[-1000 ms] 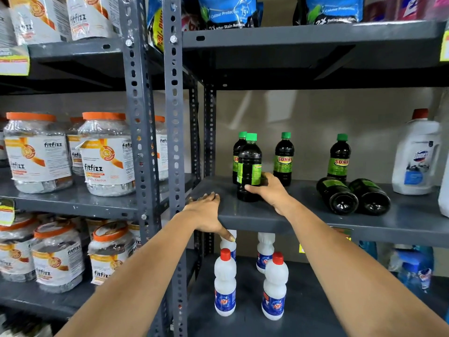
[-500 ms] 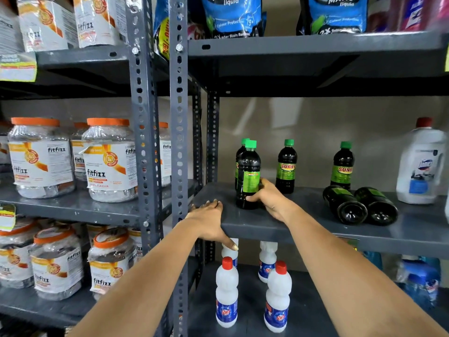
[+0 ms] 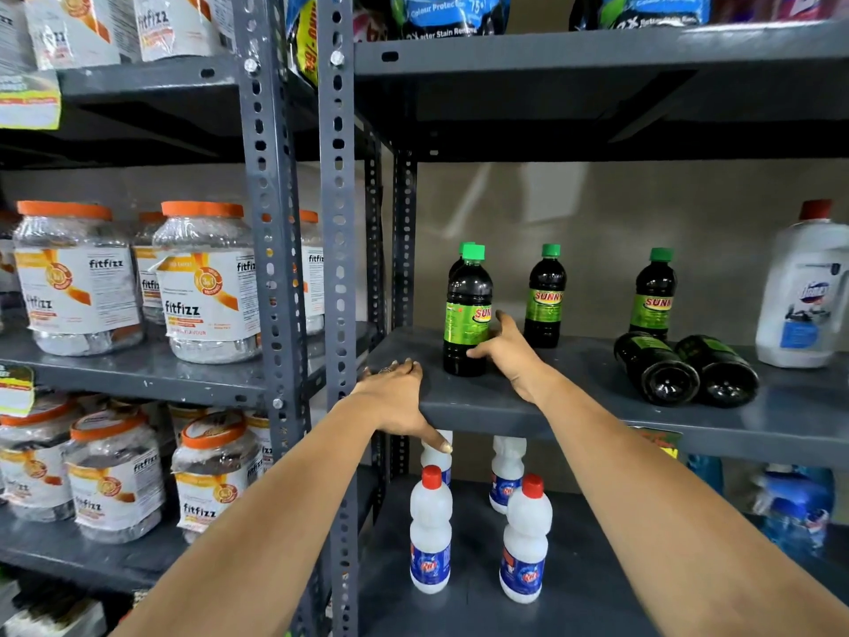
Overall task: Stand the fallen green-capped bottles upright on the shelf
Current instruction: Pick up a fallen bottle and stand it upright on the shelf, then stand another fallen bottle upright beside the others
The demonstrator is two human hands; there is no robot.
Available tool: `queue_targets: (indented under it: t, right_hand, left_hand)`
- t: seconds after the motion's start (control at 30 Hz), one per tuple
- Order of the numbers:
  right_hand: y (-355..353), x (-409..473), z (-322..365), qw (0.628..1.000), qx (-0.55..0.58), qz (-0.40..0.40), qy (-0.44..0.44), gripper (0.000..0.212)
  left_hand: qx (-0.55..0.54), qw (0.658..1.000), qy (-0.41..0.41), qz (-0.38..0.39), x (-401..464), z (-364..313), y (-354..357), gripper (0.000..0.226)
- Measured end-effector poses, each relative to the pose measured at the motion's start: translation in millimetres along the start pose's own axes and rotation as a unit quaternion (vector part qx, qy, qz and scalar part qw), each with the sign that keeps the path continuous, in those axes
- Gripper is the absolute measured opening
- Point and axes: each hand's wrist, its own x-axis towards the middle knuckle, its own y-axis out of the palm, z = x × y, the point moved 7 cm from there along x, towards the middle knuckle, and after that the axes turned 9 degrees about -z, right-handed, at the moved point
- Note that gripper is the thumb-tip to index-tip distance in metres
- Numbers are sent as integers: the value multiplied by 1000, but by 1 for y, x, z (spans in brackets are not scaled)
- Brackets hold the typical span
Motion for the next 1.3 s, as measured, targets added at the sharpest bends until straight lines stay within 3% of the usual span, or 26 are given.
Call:
queue_targets:
  t: [0.17,0.33,0.8,0.93,1.03,1.2,1.3]
  right_hand:
    - [-2,-4,1,998,-46,-17,-28,107]
    - [-2,-5,4,998,-49,-11,-46,79]
    - [-4,-13,10,989,-117,-27,-86,73]
    - [-2,-16,11,991,-112,-16,-75,74]
    - [-13,-23,25,988,-104,-72,-90,67]
    - [-76,-48,66,897,-283,-223,-255,28]
    - [-127,-51,67,845,-421,-261,-204,32]
  left_hand:
    - [2,1000,2,-1,0,-1,-1,145]
    - [3,1000,0,3,-1,-1,0,146]
    - [13,1000,1,10,5,3,7,147]
    - [14,999,26,-34,3,0,2,136]
    - [24,991,78,-108,-10,-8,-3,114]
    - [3,980,151,-130,-21,-28,-4,104]
    - [6,978,182,-98,-18,-52,-4,101]
